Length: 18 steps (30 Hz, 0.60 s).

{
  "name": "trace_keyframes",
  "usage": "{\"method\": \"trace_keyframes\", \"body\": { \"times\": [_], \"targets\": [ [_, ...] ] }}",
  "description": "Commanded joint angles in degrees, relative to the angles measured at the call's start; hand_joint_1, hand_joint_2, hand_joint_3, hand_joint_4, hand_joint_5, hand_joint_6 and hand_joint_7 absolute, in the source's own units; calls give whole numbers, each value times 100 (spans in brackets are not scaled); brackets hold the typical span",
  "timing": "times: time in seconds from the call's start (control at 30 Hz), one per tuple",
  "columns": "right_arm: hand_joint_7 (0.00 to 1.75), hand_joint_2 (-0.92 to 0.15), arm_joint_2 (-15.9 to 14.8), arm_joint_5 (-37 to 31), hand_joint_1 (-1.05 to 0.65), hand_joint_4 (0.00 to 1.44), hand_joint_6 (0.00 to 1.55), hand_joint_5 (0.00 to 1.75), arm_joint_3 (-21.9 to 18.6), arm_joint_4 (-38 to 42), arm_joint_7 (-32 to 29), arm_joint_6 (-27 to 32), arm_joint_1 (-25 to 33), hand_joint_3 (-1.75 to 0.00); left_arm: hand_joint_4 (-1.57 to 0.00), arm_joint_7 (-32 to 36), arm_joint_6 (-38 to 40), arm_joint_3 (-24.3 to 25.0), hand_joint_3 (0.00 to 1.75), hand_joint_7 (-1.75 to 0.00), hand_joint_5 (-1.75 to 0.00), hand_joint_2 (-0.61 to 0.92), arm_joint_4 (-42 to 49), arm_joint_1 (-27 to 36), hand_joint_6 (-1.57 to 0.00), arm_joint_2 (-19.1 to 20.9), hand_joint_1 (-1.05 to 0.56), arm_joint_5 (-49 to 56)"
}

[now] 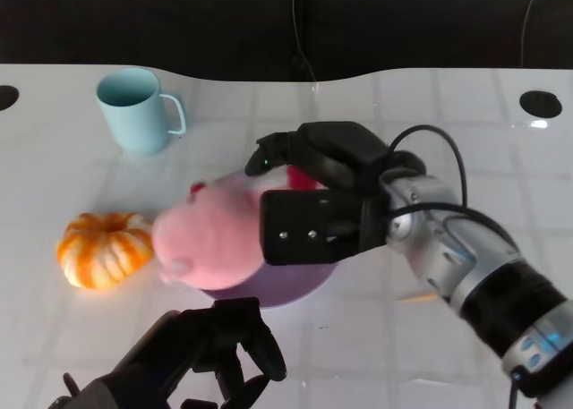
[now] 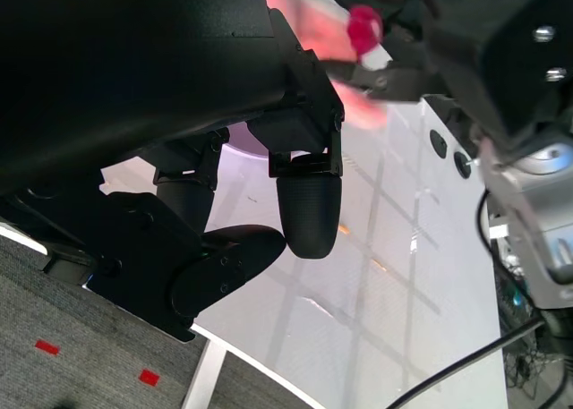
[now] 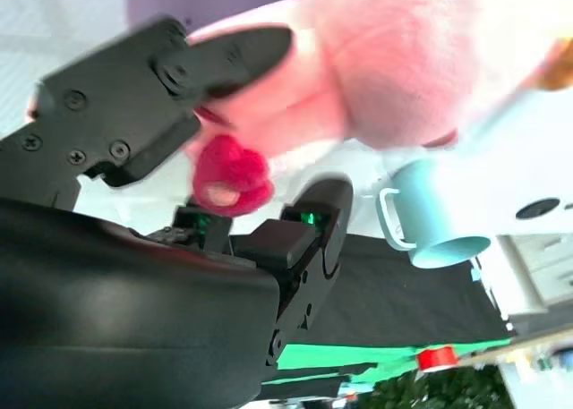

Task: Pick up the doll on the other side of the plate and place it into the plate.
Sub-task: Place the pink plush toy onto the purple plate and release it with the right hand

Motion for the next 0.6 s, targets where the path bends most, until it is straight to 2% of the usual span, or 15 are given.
{"method": "trace_keyframes", "body": {
  "times": [0.03,0.37,0.6],
  "targets": [
    [0,-92,-285,32,-71,10,25,35,-1,-573,537,114,29,-18,-65,88,5,42,108,-147,-175,54,-30,-17,-63,56,-16,59],
    [0,-92,-924,223,-82,1,16,29,-152,-1935,1644,160,379,-21,-65,83,-26,41,107,-146,-175,54,51,-60,-62,25,-16,14],
    [0,-92,-1365,490,-83,1,15,30,-519,-3113,1967,213,1007,-21,-64,94,28,25,106,-146,-175,54,43,-57,-62,-3,-16,15]
  ]
}}
